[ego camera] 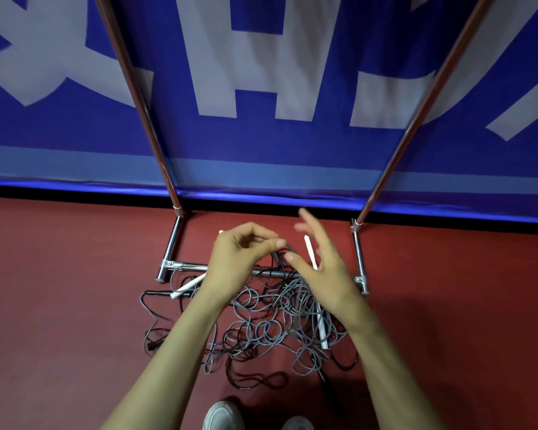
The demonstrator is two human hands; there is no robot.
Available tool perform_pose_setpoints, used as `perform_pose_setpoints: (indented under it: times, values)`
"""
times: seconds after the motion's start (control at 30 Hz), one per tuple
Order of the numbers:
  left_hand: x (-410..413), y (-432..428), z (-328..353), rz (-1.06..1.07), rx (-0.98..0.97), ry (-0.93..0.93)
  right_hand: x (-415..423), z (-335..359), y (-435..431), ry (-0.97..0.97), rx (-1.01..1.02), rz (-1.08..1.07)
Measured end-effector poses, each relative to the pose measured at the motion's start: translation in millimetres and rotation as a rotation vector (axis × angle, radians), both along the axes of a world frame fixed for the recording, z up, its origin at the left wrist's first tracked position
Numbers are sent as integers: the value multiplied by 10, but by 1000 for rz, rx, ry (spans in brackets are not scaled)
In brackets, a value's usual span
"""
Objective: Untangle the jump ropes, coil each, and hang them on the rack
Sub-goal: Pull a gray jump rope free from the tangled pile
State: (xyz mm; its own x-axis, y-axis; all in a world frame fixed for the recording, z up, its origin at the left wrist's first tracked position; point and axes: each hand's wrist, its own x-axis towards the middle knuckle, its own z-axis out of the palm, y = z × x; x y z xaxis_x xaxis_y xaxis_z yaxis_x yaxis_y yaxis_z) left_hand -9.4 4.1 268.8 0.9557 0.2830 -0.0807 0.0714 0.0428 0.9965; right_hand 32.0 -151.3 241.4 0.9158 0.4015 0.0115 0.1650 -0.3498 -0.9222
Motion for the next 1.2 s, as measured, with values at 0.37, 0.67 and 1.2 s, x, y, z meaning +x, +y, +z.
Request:
perform_pose_setpoints:
  times: [0.37, 0.67, 1.2]
  values:
    - [-94, 212, -242, -488, 348, 421, 175, 100, -91, 113, 531, -547]
    - [-35, 122, -68, -1, 340, -56, 30, -27, 7, -26, -1, -97]
    - [-75, 279, -364, 90, 150, 241, 190, 100, -59, 113, 347, -513]
